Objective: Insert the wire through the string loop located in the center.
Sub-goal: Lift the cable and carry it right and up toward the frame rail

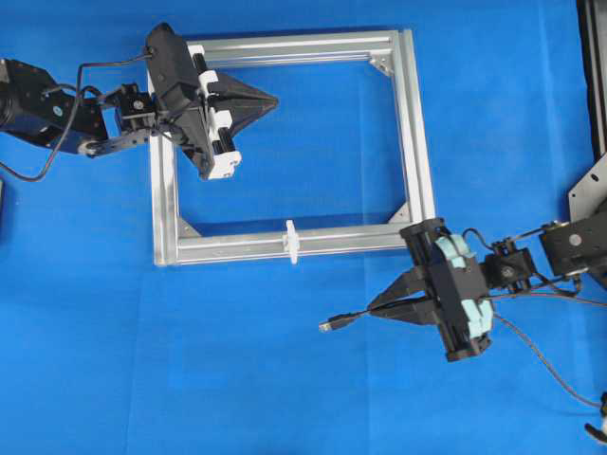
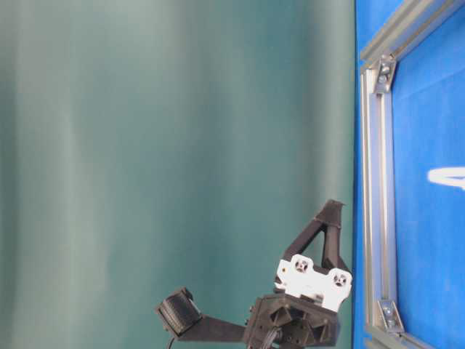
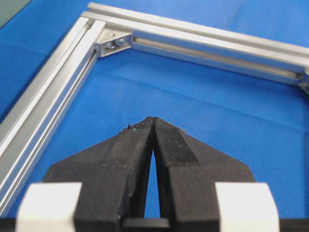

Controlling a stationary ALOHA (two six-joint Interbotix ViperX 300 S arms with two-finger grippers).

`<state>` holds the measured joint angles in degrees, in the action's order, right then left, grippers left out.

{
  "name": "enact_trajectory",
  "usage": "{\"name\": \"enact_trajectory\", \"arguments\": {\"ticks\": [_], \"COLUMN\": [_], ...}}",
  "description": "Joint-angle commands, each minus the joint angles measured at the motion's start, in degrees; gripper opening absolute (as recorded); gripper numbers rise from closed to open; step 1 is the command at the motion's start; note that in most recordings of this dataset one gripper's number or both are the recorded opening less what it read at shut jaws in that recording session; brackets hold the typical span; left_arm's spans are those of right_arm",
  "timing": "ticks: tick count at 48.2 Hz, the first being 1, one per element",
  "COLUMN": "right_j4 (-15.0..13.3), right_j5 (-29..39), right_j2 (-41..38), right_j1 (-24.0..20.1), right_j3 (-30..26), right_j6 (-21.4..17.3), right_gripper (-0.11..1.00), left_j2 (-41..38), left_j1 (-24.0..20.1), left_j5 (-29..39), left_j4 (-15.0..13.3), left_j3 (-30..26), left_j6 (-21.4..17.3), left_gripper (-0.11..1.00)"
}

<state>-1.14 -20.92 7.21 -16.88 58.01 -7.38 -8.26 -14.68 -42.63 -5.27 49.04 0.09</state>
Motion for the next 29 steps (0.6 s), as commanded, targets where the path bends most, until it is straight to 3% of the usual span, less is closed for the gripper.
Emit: {"name": "enact_trajectory", "arguments": {"ticks": [1,15,29], "right_j4": [0.18,0.18,0.18], "right_j5": [-0.53,-0.62,-0.44], "right_j2": [1.32,1.14,1.14], "right_j1": [-0.18,0.88,6.59], "right_j3": [-0.35,-0.26,0.00], "right_j6": [0.00,0.00,0.00], "right_gripper": [-0.02,-0.02,-0.02], "left_j2": [1.76,1.76,1.76], "left_j1": [0.09,0.09,0.44], "left_j5": [-0.26,-0.26,-0.26], "left_j4": [0.09,0.09,0.09], "left_j3": [-0.35,-0.35,-0.35], "left_j6": [-0.09,-0.09,0.00], "left_gripper": [0.00,0.00,0.00]}}
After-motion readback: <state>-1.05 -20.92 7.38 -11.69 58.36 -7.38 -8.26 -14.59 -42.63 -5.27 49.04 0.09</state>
